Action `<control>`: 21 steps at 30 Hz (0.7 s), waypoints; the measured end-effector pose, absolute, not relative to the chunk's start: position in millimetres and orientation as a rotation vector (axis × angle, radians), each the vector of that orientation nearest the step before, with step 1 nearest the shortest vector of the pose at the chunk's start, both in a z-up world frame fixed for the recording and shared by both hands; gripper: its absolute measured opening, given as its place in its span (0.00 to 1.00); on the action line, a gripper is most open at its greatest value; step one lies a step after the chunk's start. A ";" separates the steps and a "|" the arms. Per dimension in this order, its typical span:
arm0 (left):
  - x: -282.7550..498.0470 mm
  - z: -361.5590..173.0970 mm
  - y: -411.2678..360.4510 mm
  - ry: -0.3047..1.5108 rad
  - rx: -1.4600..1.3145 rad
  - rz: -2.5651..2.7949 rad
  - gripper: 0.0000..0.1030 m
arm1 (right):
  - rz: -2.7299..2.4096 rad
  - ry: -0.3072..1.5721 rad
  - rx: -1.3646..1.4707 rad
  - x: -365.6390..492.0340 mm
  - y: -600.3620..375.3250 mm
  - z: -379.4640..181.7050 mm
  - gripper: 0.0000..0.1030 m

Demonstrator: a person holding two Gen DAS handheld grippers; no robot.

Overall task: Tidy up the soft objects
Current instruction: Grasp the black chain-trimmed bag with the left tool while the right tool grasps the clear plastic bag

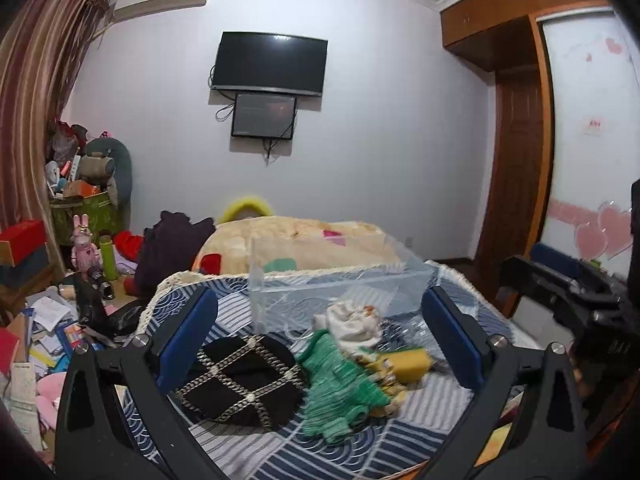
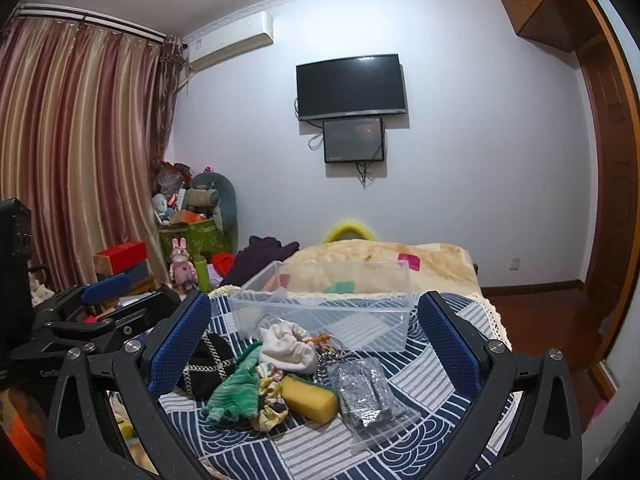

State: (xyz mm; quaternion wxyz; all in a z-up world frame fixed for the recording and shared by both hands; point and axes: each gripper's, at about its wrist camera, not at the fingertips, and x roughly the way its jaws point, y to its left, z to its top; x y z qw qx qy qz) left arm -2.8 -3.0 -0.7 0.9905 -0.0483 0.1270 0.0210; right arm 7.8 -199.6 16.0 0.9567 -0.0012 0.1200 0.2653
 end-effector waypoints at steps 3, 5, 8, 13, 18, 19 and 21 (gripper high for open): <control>6.8 -15.3 4.2 0.303 -0.086 0.078 1.00 | 0.513 0.282 0.000 17.8 -200.5 9.2 1.00; 14.0 -26.8 10.3 0.341 -0.086 0.103 1.00 | 0.504 0.314 0.008 25.6 -202.5 3.4 1.00; 24.8 -43.3 22.3 0.397 -0.104 0.140 1.00 | 0.483 0.355 0.012 36.5 -204.4 -5.8 0.99; 39.0 -65.7 42.0 0.464 -0.165 0.170 1.00 | 0.451 0.431 -0.008 52.2 -203.8 -23.2 0.91; 55.6 -91.9 51.8 0.550 -0.174 0.196 0.93 | 0.454 0.537 -0.015 69.7 -200.1 -44.8 0.75; 58.9 -98.2 53.7 0.578 -0.182 0.187 0.83 | 0.454 0.558 -0.014 73.2 -199.7 -49.2 0.72; 61.7 -107.5 55.8 0.617 -0.193 0.180 0.75 | 0.454 0.600 -0.017 78.6 -199.6 -57.1 0.67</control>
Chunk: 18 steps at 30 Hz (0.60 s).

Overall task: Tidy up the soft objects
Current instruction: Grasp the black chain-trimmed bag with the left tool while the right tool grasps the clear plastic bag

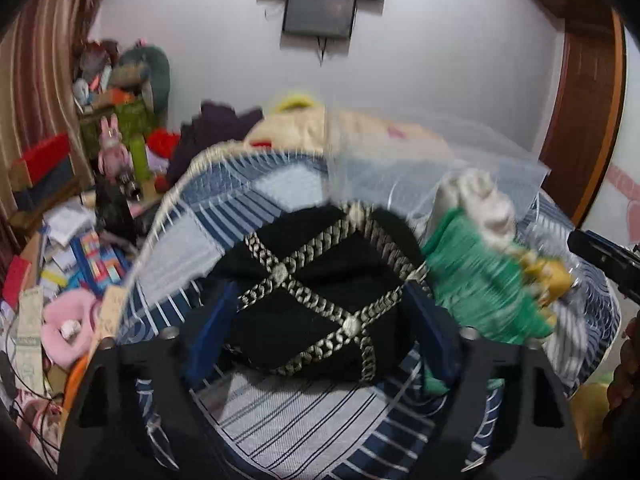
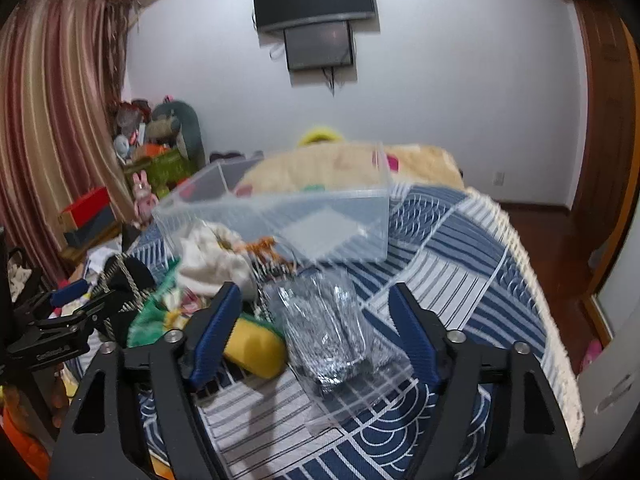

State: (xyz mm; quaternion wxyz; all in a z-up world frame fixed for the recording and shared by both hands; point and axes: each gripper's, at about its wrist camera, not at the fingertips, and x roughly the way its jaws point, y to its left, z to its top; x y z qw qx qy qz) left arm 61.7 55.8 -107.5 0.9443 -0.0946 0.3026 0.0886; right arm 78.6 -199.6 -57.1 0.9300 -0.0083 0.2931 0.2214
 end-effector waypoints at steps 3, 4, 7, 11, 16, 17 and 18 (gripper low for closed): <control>58.1 -110.8 51.9 0.610 -0.180 0.175 0.65 | 0.452 0.649 -0.022 83.8 -197.4 -65.2 0.58; 56.9 -110.7 51.0 0.607 -0.176 0.168 0.56 | 0.453 0.663 -0.023 84.9 -197.6 -67.7 0.53; 52.7 -109.5 47.0 0.616 -0.175 0.149 0.40 | 0.457 0.672 -0.005 85.5 -200.3 -68.0 0.46; 42.9 -100.5 35.9 0.603 -0.145 0.136 0.22 | 0.470 0.676 -0.022 84.1 -199.3 -67.0 0.34; 32.2 -92.3 27.6 0.578 -0.141 0.124 0.14 | 0.468 0.671 -0.037 84.6 -196.3 -66.2 0.18; 30.9 -90.4 27.6 0.573 -0.143 0.122 0.13 | 0.469 0.673 -0.035 87.1 -197.3 -66.9 0.17; 29.0 -87.5 27.1 0.563 -0.145 0.120 0.13 | 0.466 0.671 -0.029 88.3 -198.9 -67.1 0.15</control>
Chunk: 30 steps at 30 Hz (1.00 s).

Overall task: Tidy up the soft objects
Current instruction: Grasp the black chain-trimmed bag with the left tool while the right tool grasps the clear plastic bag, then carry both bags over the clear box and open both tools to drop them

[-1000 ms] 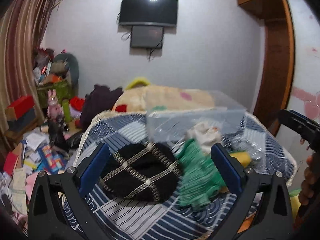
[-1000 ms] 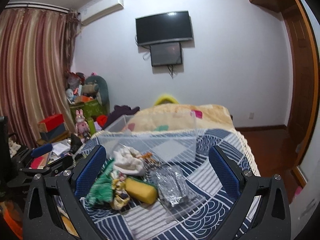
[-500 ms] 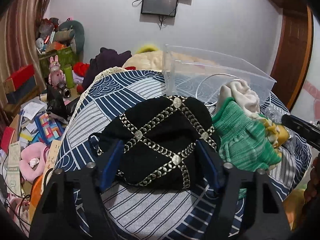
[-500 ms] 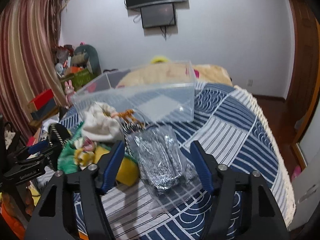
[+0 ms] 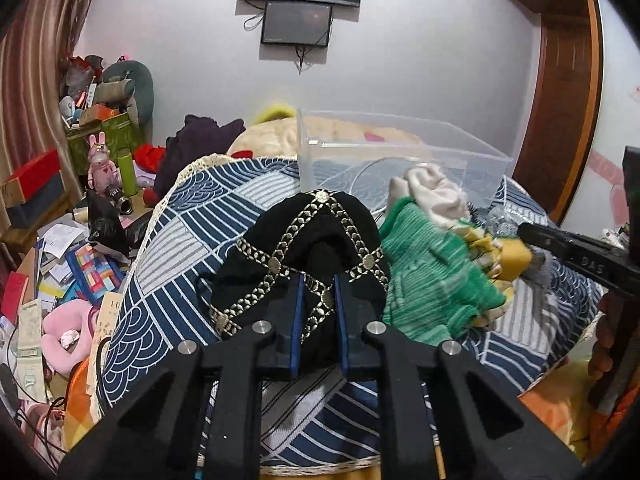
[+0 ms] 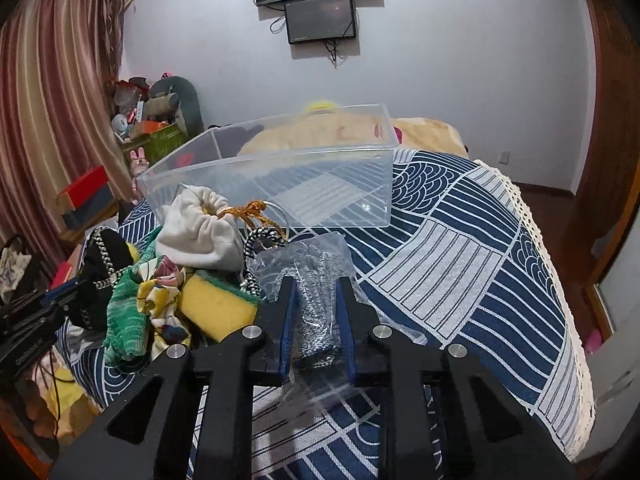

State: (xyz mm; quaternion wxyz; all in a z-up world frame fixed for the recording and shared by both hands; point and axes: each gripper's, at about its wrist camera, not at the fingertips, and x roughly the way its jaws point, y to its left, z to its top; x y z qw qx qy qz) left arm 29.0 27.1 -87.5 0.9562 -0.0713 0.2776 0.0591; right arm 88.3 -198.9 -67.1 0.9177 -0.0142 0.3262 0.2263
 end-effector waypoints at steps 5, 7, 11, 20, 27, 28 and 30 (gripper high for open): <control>22.7 -68.4 31.3 0.506 -0.152 0.118 0.12 | 0.448 0.649 -0.016 87.1 -203.3 -61.9 0.11; 21.2 -57.9 34.4 0.479 -0.166 0.102 0.12 | 0.442 0.639 -0.010 85.9 -205.8 -58.8 0.11; 21.1 -37.9 37.6 0.424 -0.163 0.079 0.12 | 0.430 0.612 0.007 82.3 -210.4 -47.0 0.11; 40.0 2.9 42.9 0.342 -0.161 0.015 0.12 | 0.429 0.542 0.024 81.7 -213.3 -16.1 0.11; 71.9 18.3 30.4 0.321 -0.118 0.014 0.12 | 0.423 0.488 -0.005 98.4 -204.0 6.5 0.11; 75.2 19.7 29.6 0.318 -0.118 0.009 0.12 | 0.421 0.480 -0.009 101.0 -201.9 9.4 0.11; 84.2 21.8 26.7 0.316 -0.112 0.005 0.12 | 0.415 0.461 -0.023 107.0 -196.2 15.6 0.11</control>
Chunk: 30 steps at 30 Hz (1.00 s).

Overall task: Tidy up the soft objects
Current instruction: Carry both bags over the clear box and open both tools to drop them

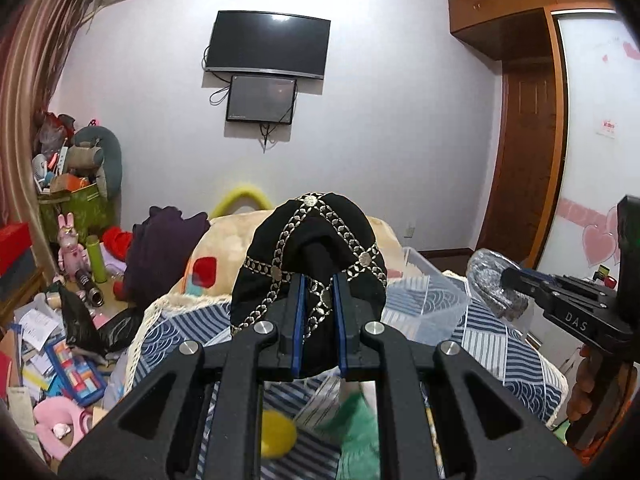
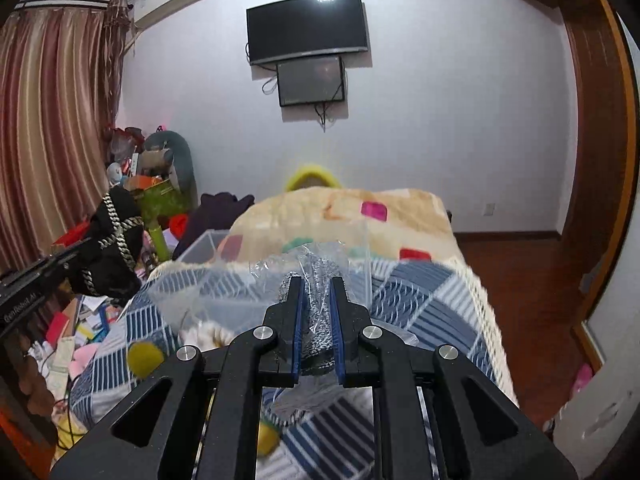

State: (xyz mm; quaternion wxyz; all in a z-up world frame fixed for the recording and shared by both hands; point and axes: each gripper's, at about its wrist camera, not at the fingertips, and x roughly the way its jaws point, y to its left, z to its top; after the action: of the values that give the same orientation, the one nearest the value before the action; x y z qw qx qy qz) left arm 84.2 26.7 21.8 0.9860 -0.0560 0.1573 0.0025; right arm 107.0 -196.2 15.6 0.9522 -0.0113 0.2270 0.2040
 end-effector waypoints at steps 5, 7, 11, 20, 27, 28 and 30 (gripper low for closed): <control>109.0 21.9 22.5 0.344 -0.095 -0.007 0.12 | 0.409 0.443 -0.040 124.8 -183.1 24.3 0.11; 119.0 19.4 22.6 0.360 -0.096 -0.011 0.12 | 0.410 0.450 -0.048 133.8 -177.2 23.8 0.11; 139.4 12.1 23.4 0.405 -0.094 -0.018 0.12 | 0.405 0.472 -0.066 146.8 -168.2 17.6 0.11; 181.2 -18.5 14.4 0.548 -0.039 -0.035 0.12 | 0.413 0.574 -0.121 177.7 -148.2 -7.7 0.11; 197.6 -30.2 18.8 0.605 -0.060 -0.033 0.13 | 0.426 0.647 -0.170 191.3 -135.8 -24.4 0.11; 199.9 -31.3 20.3 0.618 -0.067 -0.030 0.13 | 0.422 0.654 -0.178 192.3 -135.2 -26.1 0.11; 201.6 -33.7 22.3 0.638 -0.091 -0.044 0.13 | 0.425 0.670 -0.186 193.7 -134.6 -28.9 0.11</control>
State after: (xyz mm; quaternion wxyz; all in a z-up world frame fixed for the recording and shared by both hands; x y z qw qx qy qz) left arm 201.6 22.3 -33.7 0.9482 -0.0446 0.3137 -0.0217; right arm 193.7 -134.6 -28.9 0.9181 -0.0906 0.3259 0.2065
